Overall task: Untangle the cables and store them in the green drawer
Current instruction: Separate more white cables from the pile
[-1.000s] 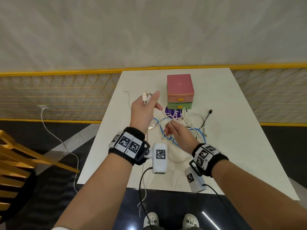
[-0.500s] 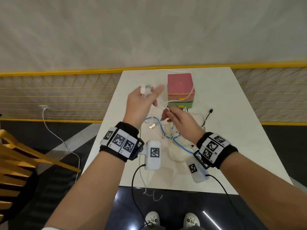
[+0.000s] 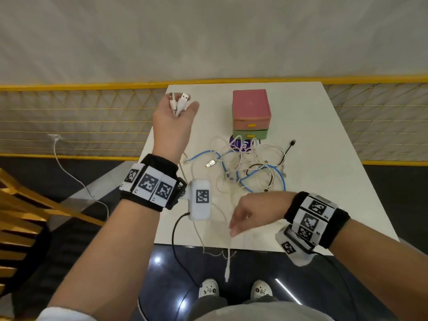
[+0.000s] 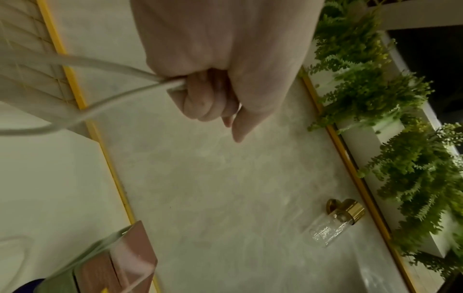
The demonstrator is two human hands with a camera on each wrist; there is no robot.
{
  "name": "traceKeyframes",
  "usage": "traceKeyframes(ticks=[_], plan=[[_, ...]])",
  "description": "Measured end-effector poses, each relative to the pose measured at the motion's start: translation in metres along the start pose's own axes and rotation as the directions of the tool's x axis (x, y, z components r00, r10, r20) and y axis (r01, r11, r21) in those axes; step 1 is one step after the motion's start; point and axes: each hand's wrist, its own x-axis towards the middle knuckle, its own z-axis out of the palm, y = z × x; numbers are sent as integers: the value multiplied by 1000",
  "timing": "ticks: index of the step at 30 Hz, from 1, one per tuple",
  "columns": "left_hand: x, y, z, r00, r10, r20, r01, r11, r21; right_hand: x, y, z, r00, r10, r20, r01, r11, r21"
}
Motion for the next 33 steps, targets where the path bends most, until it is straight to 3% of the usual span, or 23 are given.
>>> traceKeyframes(ticks=[1,2,3,4,5,6,7,8,10,12,15,17,20,22,26,30,33], plan=[[-1,-1,0,998,-16,54,15,1000,19,-4,-3,-1,998,61,28,-61,998,-29],[-3,-1,2,993,-35,115,31,999,32,-4,-4,-4,995,89,-33,-90,995,-31],[-6,0,4,983,-50,178,45,998,33,-3,-4,-10,980,86,-177,-90,996,-15],[-10,2,6,967,-59,247,56,998,18,0,-3,-16,925,61,-374,-63,998,6],[-14,5,8,947,-62,314,67,998,-6,4,-3,-22,822,19,-570,-4,1000,27],[-19,8,10,924,-62,378,79,996,-30,8,-3,-27,720,-15,-694,76,995,57],[-23,11,12,898,-58,436,90,994,-54,13,-5,-32,670,-41,-741,150,985,82],[-27,14,13,872,-51,486,104,991,-82,19,-9,-35,685,-62,-726,203,973,108],[-31,18,16,853,-39,521,127,983,-134,31,-20,-31,783,-129,-608,297,937,183],[-28,22,15,884,-38,467,138,974,-181,41,-29,-13,865,-218,-451,360,897,257],[-19,23,7,936,-44,350,136,960,-245,44,-32,33,951,-268,-154,305,897,321],[-17,18,0,949,-64,308,149,954,-259,45,-28,57,953,-299,-40,298,911,284],[-20,11,-6,960,-72,270,147,952,-269,39,-16,54,955,-287,-73,295,941,163],[-20,10,-8,969,-76,234,145,945,-293,31,-11,45,977,-211,24,204,966,159],[-16,13,-8,976,-75,205,132,950,-283,20,-6,53,961,-98,260,69,991,118],[-18,8,-6,958,-72,278,125,976,-177,28,19,50,990,82,116,-90,994,66],[-23,5,-1,938,-108,330,161,978,-136,46,36,39,971,169,-172,-160,985,60]])
